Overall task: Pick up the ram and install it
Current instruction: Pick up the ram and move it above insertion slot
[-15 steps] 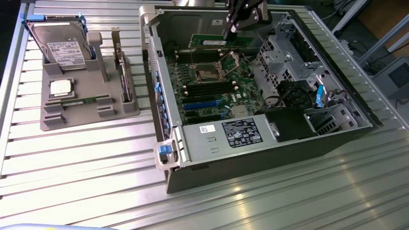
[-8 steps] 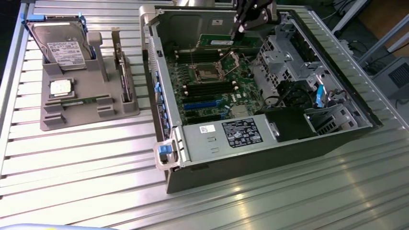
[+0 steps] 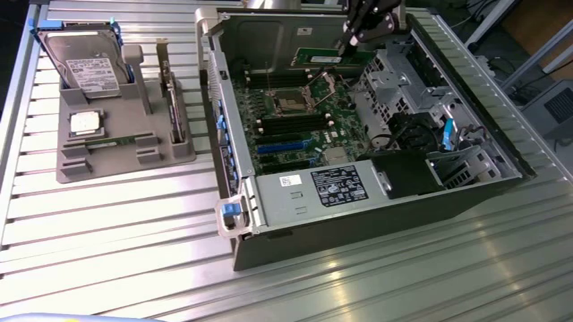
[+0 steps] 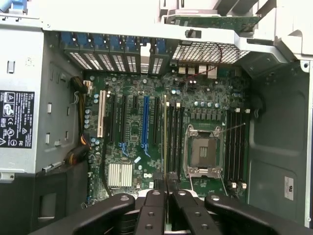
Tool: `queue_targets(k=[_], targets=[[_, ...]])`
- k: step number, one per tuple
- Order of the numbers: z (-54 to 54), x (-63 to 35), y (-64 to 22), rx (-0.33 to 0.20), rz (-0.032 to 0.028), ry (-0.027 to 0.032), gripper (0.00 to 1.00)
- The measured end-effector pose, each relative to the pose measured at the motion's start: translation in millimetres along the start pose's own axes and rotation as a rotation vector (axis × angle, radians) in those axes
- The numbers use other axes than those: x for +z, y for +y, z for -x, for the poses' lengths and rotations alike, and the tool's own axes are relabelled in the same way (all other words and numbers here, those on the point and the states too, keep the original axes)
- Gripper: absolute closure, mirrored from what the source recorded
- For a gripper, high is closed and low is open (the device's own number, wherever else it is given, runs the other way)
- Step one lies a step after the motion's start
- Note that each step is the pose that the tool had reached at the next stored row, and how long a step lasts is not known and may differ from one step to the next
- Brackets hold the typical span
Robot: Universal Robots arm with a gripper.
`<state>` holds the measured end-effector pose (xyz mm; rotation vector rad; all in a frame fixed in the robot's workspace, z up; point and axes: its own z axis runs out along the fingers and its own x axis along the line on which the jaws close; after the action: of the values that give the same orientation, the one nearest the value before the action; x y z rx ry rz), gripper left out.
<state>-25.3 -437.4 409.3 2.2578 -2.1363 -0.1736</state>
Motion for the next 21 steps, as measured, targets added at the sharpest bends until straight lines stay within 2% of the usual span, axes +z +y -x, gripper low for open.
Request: queue_targets(k=[4, 7, 12, 13, 14, 18, 21], targets=[[-0.4, -0.5, -6.9, -0.001, 0.0021, 0.0000, 0.88], [-1.1, -1.8, -21.4, -0.002, 0.0069, -0.0001, 0.88], [-1.9, -2.9, -35.3, -0.002, 0.0118, -0.0004, 0.88], [-2.1, -3.3, -39.7, -0.003, 0.0134, -0.0005, 0.88], [-2.5, -4.0, -47.8, -0.004, 0.0163, -0.0005, 0.88], [-2.9, -4.5, -55.0, -0.004, 0.0186, -0.0006, 0.88], [-2.9, -4.6, -56.0, -0.004, 0.0189, -0.0006, 0.88]])
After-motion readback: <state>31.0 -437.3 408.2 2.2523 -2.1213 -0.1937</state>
